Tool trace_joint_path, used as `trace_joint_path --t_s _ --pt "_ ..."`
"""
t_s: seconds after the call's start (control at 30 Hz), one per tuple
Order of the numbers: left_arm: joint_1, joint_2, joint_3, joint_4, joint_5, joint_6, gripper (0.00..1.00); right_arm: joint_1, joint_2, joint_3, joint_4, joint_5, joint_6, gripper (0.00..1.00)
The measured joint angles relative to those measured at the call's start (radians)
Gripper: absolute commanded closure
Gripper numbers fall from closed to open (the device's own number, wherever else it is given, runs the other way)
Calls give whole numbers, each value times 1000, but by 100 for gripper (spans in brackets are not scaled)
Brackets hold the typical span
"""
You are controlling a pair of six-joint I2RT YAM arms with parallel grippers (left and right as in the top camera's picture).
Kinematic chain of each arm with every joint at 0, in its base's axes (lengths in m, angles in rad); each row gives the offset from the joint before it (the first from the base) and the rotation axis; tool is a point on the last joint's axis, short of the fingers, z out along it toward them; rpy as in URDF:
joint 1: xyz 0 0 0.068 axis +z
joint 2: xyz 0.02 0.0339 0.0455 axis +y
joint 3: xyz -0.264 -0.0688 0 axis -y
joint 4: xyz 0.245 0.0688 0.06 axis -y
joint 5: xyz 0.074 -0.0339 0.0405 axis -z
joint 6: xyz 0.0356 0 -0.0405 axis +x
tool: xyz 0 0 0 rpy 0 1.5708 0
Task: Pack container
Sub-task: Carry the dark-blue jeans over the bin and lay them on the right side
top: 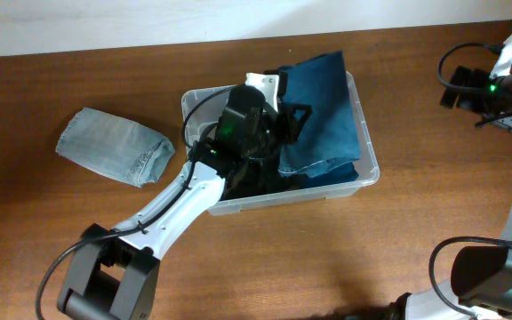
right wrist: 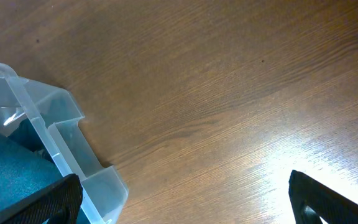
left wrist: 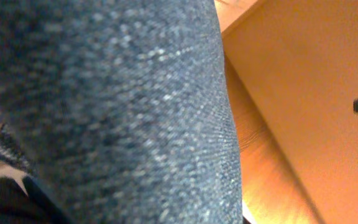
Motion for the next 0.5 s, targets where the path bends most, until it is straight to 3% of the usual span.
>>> trace_joint_path --t_s 0.2,0.5 --pt "-1 0 0 -1 23 -142 99 0 0 -32 9 0 0 2" --pt "8 0 2 -106 91 -191 100 0 0 -66 34 0 0 2"
